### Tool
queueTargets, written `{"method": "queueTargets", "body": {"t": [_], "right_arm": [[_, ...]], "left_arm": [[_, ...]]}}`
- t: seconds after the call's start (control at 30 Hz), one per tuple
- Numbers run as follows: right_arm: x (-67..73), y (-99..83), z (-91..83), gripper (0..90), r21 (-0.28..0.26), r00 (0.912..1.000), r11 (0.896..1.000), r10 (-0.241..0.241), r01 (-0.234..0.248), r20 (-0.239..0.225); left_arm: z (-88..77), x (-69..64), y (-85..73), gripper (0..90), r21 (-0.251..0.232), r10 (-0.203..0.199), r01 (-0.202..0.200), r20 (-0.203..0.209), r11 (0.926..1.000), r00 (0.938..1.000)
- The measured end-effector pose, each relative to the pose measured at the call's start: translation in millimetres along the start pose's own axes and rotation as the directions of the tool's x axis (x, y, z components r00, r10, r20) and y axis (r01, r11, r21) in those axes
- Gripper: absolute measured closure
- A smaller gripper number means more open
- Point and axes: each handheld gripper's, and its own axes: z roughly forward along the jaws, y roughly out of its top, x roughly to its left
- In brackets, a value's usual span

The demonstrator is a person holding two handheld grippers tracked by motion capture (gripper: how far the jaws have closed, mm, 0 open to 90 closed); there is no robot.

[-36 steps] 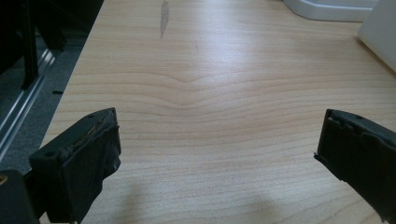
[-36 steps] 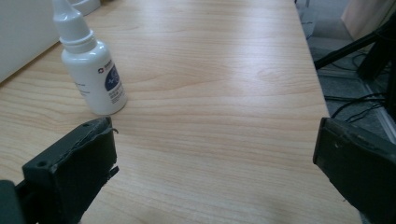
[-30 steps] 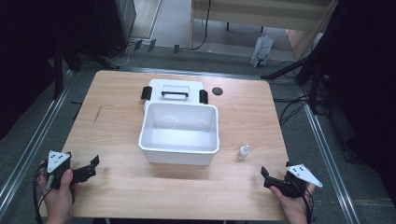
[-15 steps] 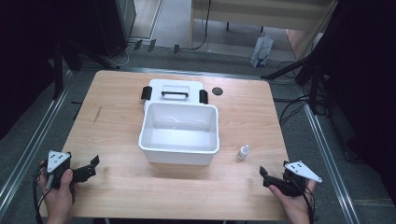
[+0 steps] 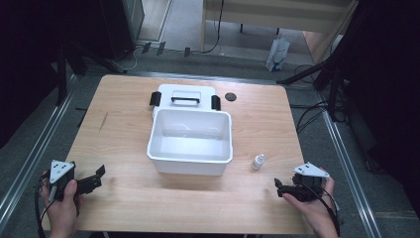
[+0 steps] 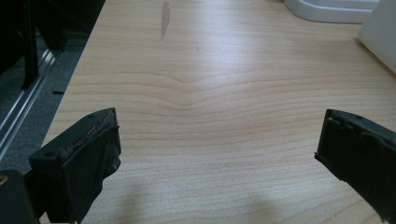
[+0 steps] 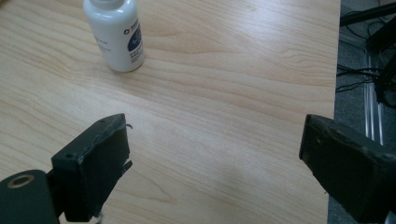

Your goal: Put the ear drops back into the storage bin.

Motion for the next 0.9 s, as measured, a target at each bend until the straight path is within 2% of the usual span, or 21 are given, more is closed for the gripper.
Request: {"method": "queueTargets", "body": {"t": [0.17,0.33,0.5,0.77,0.9], "right_arm": [[3.2,12.7,-1.1,11.9,0.043,0.9981,0.997,-0.061,0.061,-0.006],[4.5,29.0,-3.8,12.6,0.088,0.9936,0.990,-0.112,0.113,-0.012],[6.0,43.4,-5.5,12.6,0.128,0.9906,0.982,-0.135,0.137,-0.027],[7.6,63.1,-1.2,12.8,0.205,0.9821,0.960,-0.181,0.188,-0.053],[9.4,73.1,0.4,13.6,0.257,0.9778,0.944,-0.195,0.209,-0.076]], "left_arm": [[0.0,-0.3,0.2,0.3,0.003,0.003,-0.003,0.000,1.0000,1.0000],[0.1,0.0,0.2,0.3,0.004,0.000,0.000,0.004,1.0000,1.0000],[0.1,-0.1,0.2,0.3,0.004,0.003,-0.003,0.003,1.0000,1.0000],[0.5,-0.7,0.2,0.3,0.004,0.007,-0.007,0.000,1.0000,1.0000],[0.6,-0.4,0.3,0.3,0.005,0.006,-0.006,0.001,1.0000,1.0000]]}}
